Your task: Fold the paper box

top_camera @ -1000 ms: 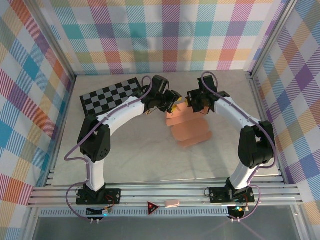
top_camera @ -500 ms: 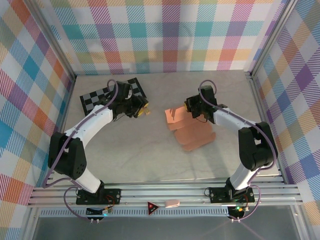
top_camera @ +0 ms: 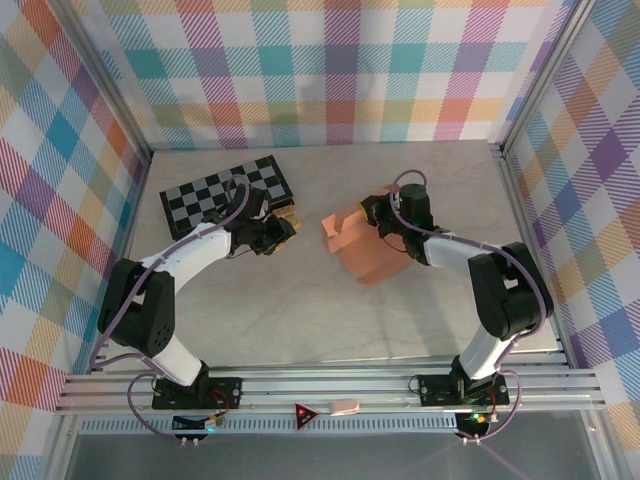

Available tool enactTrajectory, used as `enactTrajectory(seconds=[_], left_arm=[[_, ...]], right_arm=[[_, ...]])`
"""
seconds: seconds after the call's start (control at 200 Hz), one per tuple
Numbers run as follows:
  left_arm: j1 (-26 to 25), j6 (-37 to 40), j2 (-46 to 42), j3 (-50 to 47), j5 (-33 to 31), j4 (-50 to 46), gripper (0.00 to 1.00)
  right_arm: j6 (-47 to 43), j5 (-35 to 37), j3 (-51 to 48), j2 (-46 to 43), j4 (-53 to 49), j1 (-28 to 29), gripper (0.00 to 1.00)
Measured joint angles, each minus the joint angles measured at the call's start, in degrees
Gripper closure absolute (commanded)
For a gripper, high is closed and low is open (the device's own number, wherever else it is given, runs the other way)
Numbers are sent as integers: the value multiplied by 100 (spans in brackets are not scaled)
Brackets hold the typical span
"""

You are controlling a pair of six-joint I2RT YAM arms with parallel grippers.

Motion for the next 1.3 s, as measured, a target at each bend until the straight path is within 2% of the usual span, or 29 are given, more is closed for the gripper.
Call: enactTrajectory(seconds=[0.175,0.295,0.48,0.655,1.015,1.3], left_arm=[[258,315,0,0,-31,9,61],[446,608,0,0,13,7,66],[466,1019,133,0,313,101,72],[404,1386,332,-39,505,365,73],[15,2514,632,-695,553,1961,71],[-76,3171,800,-1034,763,3021,68]], right_arm=[[-2,-44,393,234,109,142,100],[-26,-168,404,446,232,153,100],[-103,-446,409,984,673,129,100],[-192,-802,400,1078,1082,61,100],[-356,-1266,219,1325,1554,-13,100],[-455,-1467,219,1467,1729,-22,100]])
